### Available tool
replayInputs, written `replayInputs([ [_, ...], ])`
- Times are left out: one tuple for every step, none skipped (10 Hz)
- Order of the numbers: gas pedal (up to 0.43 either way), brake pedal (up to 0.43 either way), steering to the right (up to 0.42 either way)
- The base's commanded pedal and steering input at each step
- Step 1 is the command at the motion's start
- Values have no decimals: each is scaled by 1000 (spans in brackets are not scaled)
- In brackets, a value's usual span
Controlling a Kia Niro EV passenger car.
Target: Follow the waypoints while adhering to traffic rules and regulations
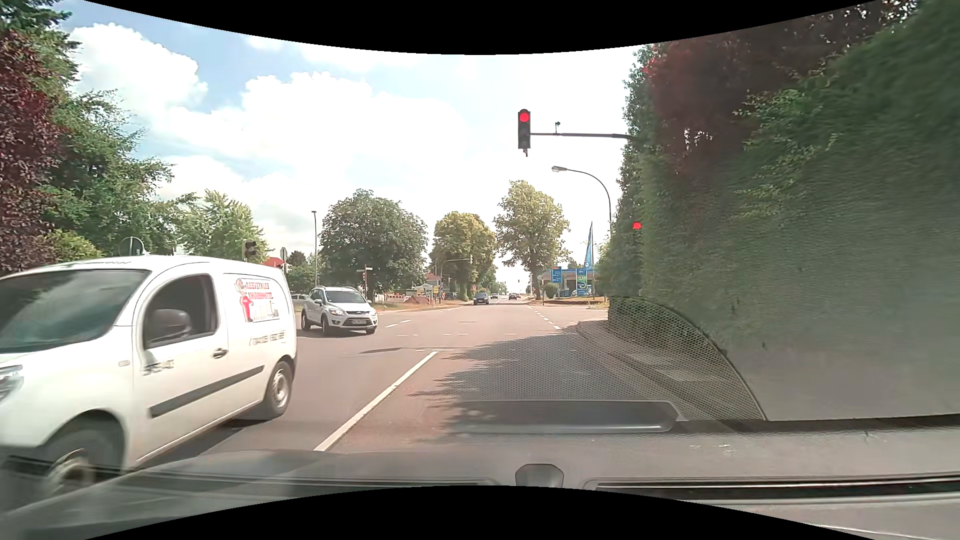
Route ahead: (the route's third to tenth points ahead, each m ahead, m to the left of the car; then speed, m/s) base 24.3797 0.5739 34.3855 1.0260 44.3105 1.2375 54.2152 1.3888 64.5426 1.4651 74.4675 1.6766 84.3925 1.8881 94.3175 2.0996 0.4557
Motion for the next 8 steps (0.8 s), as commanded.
replayInputs([
  [0, 116, 5],
  [0, 110, 5],
  [0, 110, 5],
  [0, 122, 5],
  [0, 128, 5],
  [0, 134, 5],
  [0, 134, 5],
  [0, 140, 5],
])
